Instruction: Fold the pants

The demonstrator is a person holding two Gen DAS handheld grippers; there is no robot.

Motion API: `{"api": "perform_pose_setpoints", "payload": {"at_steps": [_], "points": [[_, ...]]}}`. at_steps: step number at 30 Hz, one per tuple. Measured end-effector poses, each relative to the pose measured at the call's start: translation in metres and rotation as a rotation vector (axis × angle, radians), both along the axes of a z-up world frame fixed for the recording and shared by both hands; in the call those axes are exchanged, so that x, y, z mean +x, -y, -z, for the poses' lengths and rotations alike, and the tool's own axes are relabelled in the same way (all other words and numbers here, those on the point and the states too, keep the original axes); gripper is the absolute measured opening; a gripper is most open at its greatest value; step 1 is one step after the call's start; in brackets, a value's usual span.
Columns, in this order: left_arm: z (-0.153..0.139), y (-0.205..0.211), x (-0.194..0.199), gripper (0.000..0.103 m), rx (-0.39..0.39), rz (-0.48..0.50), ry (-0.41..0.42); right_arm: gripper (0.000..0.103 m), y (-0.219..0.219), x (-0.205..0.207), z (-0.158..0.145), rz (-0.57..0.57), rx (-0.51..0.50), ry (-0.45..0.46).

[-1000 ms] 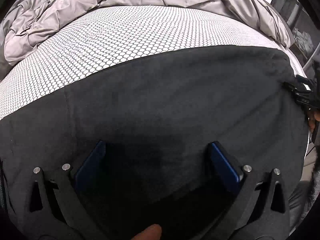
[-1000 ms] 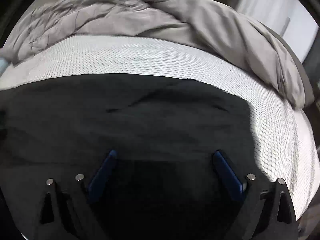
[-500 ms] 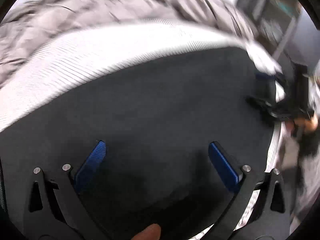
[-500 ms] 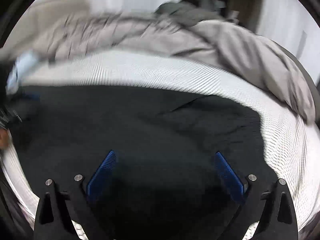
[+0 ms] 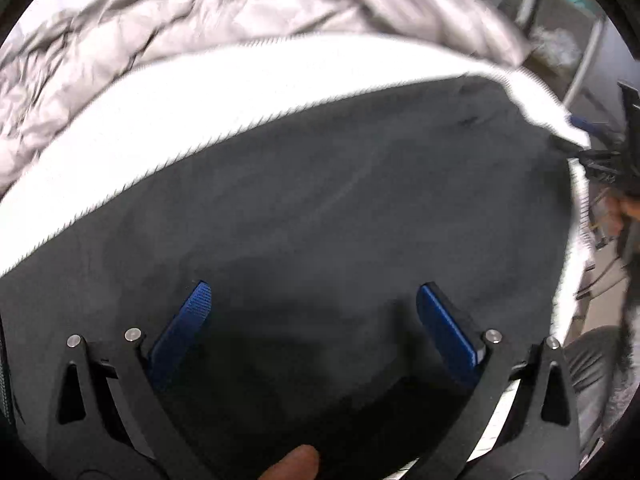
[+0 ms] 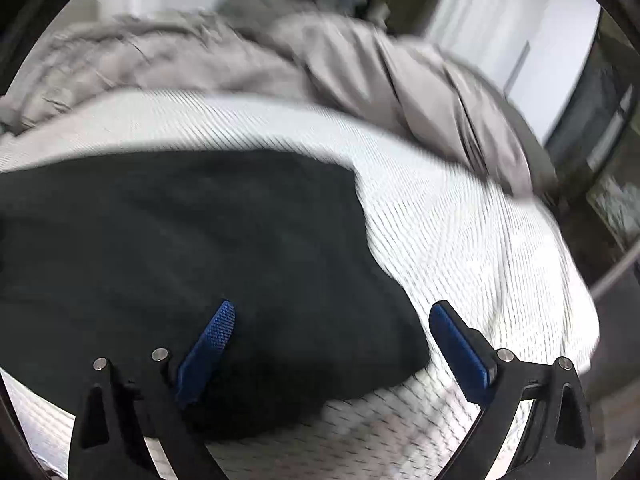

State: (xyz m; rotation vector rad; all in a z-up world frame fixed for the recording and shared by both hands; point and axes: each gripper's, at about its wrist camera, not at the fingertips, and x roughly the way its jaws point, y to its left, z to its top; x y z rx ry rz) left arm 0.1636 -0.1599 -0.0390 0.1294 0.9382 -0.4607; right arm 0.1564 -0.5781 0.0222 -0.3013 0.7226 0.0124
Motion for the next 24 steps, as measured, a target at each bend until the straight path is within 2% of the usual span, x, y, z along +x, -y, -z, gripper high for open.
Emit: {"api": "perform_pose_setpoints", "payload": {"at_steps": [1,3,5,7,9,11,15,17,20,22,24], "points": [[-0.004,0.006,-0.001,0.102,-0.02,0.015,0.006,0.1,-0.014,-0.001,-0.006,-0.046,0.038,0.001],[0.004,0.021,0.005,0.102,-0.006,0.016,-0.041,0.1,-0.044,0.004,-0.005,-0.126,0.101,-0.036],[0.02,0.03,0.009,0.102,0.039,0.018,-0.095,0.1,-0.075,0.016,0.009,-0.19,0.165,-0.116],[0.027,0.03,0.009,0.102,0.045,0.018,-0.098,0.1,-0.104,0.029,0.028,-0.249,0.181,-0.21],[0.022,0.009,0.007,0.102,0.06,0.003,-0.092,0.1,-0.123,0.026,0.044,-0.281,0.104,-0.259],[0.021,-0.023,0.004,0.102,0.097,-0.053,-0.07,0.101,-0.13,0.02,0.064,-0.311,-0.044,-0.243],[0.024,-0.116,-0.005,0.102,0.125,-0.252,-0.071,0.102,-0.114,0.023,0.062,-0.301,-0.022,-0.247],[0.023,-0.162,-0.017,0.102,0.1,-0.337,-0.066,0.102,-0.108,0.019,0.06,-0.29,-0.048,-0.254],[0.016,-0.19,-0.03,0.102,0.082,-0.398,-0.053,0.102,-0.112,0.018,0.045,-0.269,-0.055,-0.255],[0.008,-0.193,-0.031,0.102,0.029,-0.402,-0.049,0.102,-0.131,0.021,0.031,-0.294,-0.006,-0.222],[-0.002,-0.18,-0.022,0.102,-0.033,-0.377,-0.055,0.103,-0.157,0.021,0.024,-0.346,0.055,-0.229]]}}
